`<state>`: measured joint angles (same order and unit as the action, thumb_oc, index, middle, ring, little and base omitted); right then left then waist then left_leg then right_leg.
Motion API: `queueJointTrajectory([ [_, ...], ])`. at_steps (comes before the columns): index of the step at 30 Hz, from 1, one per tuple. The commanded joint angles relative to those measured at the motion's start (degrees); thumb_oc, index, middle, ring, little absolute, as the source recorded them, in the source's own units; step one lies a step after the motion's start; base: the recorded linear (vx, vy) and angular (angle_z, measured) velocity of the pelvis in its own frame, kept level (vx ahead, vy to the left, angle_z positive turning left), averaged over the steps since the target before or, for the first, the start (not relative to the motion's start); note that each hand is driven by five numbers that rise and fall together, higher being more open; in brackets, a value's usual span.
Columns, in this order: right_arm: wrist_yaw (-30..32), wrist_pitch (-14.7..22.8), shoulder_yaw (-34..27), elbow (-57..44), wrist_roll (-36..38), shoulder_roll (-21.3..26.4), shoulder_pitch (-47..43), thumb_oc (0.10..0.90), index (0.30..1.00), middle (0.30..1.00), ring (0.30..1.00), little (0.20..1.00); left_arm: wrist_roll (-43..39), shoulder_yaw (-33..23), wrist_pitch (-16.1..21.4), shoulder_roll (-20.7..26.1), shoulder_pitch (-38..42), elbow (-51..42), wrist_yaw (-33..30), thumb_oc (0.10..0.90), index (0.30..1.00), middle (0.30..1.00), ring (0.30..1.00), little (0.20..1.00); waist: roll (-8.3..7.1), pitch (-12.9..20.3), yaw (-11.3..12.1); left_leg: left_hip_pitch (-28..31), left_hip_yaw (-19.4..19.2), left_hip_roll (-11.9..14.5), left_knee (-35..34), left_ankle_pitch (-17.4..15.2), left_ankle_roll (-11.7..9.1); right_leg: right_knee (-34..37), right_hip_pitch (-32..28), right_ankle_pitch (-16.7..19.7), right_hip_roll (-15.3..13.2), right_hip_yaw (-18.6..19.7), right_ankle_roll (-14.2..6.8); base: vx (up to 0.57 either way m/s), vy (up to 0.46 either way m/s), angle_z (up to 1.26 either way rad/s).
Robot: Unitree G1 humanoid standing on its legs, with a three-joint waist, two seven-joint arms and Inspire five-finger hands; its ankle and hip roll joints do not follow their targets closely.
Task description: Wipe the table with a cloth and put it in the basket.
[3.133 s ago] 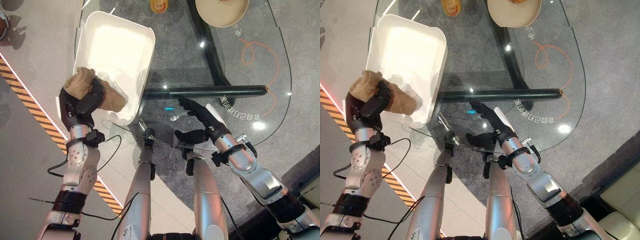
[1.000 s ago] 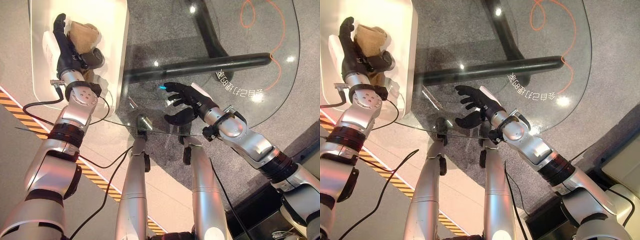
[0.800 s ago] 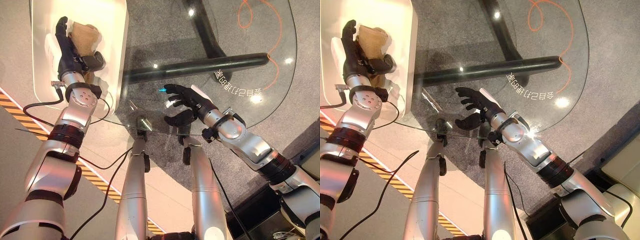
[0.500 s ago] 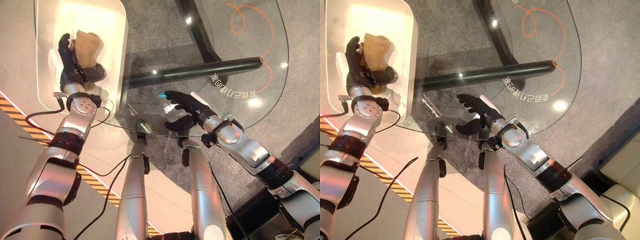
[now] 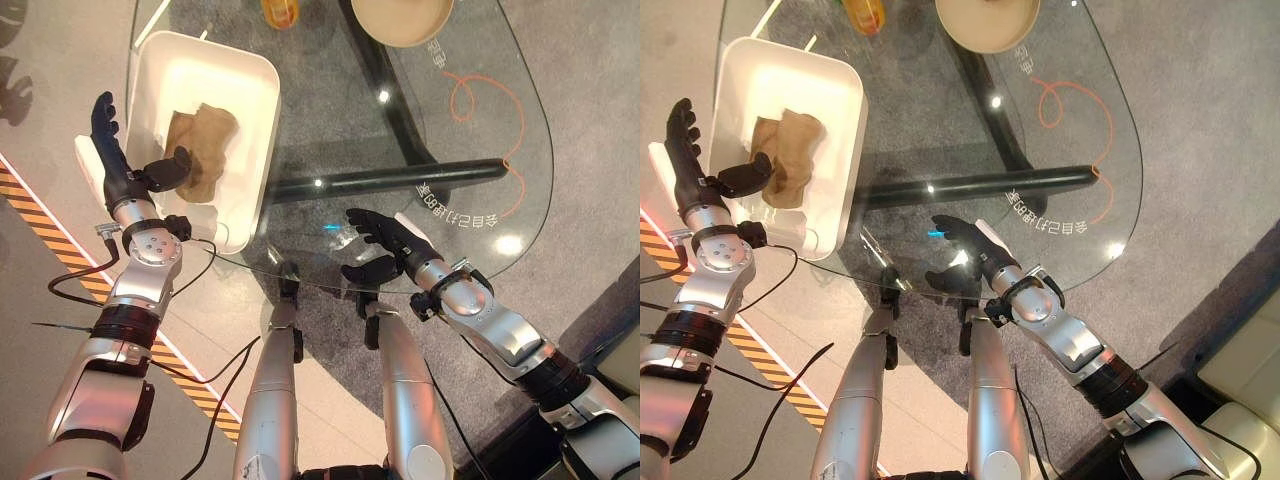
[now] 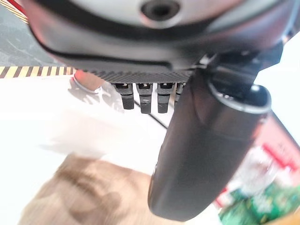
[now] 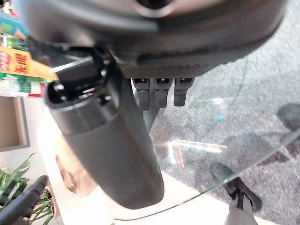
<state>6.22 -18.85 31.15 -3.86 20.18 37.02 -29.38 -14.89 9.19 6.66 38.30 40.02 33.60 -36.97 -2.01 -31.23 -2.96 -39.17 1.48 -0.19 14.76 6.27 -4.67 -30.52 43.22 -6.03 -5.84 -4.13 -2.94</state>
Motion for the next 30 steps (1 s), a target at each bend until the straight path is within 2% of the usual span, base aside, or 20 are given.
queueJointTrajectory([
  [1,0.6,3.9,-3.8,-7.8,-0.7,-1.4,2.0,0.800,0.900,0.900,0.900,0.900,-0.6,-5.5,5.0,3.7,0.2,-5.2,-4.0,0.800,0.900,0.900,0.900,0.900,0.49,1.4,1.0,3.6,-5.2,-3.4,4.4,-7.6,2.6,9.9,-5.8,3.8,3.6,-1.7,-1.4,-0.08,-0.143,0.03],
  [6,3.0,5.8,-4.7,-6.6,-0.6,-2.4,7.1,0.800,0.900,0.900,0.900,0.900,-4.4,-8.5,6.2,2.7,-6.0,-7.6,-2.6,0.800,0.900,0.900,0.900,0.900,0.49,1.4,1.6,8.7,-4.2,-3.1,2.1,-7.1,2.1,10.6,-11.0,2.4,4.1,-2.3,-1.2,-0.08,-0.142,-0.01],
  [7,3.9,7.6,-5.2,-5.2,-0.5,-2.9,9.8,0.800,0.900,0.900,0.900,0.900,-5.0,-9.2,6.9,1.5,-9.6,-8.5,-1.6,0.800,0.900,0.900,0.900,0.900,0.44,1.4,1.7,11.0,-3.7,-3.1,1.5,-7.4,1.9,10.9,-13.4,1.7,4.3,-2.3,-1.2,-0.06,-0.122,-0.03],
  [11,4.3,11.2,-6.5,-2.3,-0.9,-3.0,14.2,0.800,0.900,0.900,0.900,0.900,-6.7,-10.3,7.5,-0.6,-15.6,-10.1,0.8,0.800,0.900,0.900,0.900,0.900,0.42,1.4,1.8,14.7,-3.2,-2.9,-0.2,-6.7,1.5,12.2,-17.3,1.5,4.6,-2.2,-1.0,-0.05,-0.085,-0.03],
  [12,3.6,14.6,-8.5,0.6,-1.2,-3.4,18.2,0.800,0.900,0.900,0.900,0.900,-9.1,-11.0,7.7,-3.3,-20.9,-11.0,3.9,0.800,0.900,0.900,0.900,0.900,0.12,1.5,1.8,18.2,-2.7,-2.8,-1.3,-6.6,1.2,13.0,-20.9,1.1,4.5,-1.9,-1.1,-0.04,-0.110,-0.05],
  [14,3.4,18.1,-9.8,3.7,-1.8,-4.1,22.5,0.800,0.900,0.900,0.900,0.900,-12.0,-10.3,7.9,-6.6,-25.4,-10.9,6.8,0.800,0.900,0.900,0.900,0.900,-0.13,3.4,1.6,20.9,-2.5,-2.6,-3.0,-6.4,1.0,14.6,-23.9,1.0,4.4,-1.9,-1.2,0.00,-0.105,-0.07],
  [16,3.2,19.8,-11.2,6.6,-2.9,-5.6,25.6,0.800,0.900,0.900,0.900,0.900,-13.0,-10.1,8.3,-9.0,-29.0,-10.5,8.6,0.800,0.900,0.900,0.900,0.900,-0.26,5.4,1.4,23.1,-2.3,-2.4,-4.4,-6.3,0.8,16.4,-26.5,1.2,4.4,-1.9,-1.1,0.03,-0.075,-0.08],
  [17,3.4,19.9,-11.4,7.0,-3.1,-5.7,25.9,0.800,0.900,0.900,0.900,0.900,-13.2,-10.1,8.2,-9.2,-29.4,-10.5,9.1,0.800,0.900,0.900,0.900,0.900,-0.25,5.6,1.4,23.4,-2.3,-2.4,-4.6,-6.2,0.8,16.7,-26.9,1.2,4.4,-1.9,-1.1,0.04,-0.076,0.01],
  [20,3.0,20.5,-14.2,11.5,-3.3,-7.7,30.2,0.800,0.900,0.900,0.900,0.900,-14.6,-9.4,10.3,-11.9,-35.0,-10.2,14.8,0.800,0.900,0.900,0.900,0.900,-0.07,8.9,1.2,27.4,-1.9,-1.8,-7.0,-6.1,0.5,19.8,-31.8,1.6,4.2,-2.0,-0.9,0.06,-0.072,-0.03],
  [23,2.3,21.1,-15.9,16.7,-3.6,-9.4,33.1,0.800,0.900,0.900,0.900,0.900,-17.5,-9.4,10.4,-14.6,-39.3,-7.2,18.7,0.800,0.900,0.900,0.900,0.900,0.12,11.7,1.3,30.9,-1.7,-1.4,-8.9,-6.1,0.3,22.5,-36.1,2.0,4.1,-1.9,-0.9,0.09,-0.043,0.00],
  [26,2.3,20.8,-16.7,20.0,-3.7,-10.7,34.9,0.800,0.900,0.900,0.900,0.900,-18.5,-9.0,9.7,-16.2,-41.8,-3.2,21.1,0.800,0.900,0.900,0.900,0.900,0.04,13.9,1.4,33.2,-1.5,-1.2,-10.0,-6.3,0.2,24.2,-38.8,2.4,3.9,-1.8,-1.0,0.12,-0.041,-0.01],
  [30,4.1,18.6,-17.4,27.3,-3.5,-13.3,36.8,0.800,0.900,0.900,0.900,0.900,-18.5,-7.3,6.1,-19.6,-44.4,5.1,24.5,0.800,0.900,0.900,0.900,0.900,0.19,18.0,1.5,36.6,-1.5,-0.5,-11.5,-6.7,0.2,26.7,-42.4,3.1,3.7,-2.0,-1.0,0.11,-0.039,0.01],
])
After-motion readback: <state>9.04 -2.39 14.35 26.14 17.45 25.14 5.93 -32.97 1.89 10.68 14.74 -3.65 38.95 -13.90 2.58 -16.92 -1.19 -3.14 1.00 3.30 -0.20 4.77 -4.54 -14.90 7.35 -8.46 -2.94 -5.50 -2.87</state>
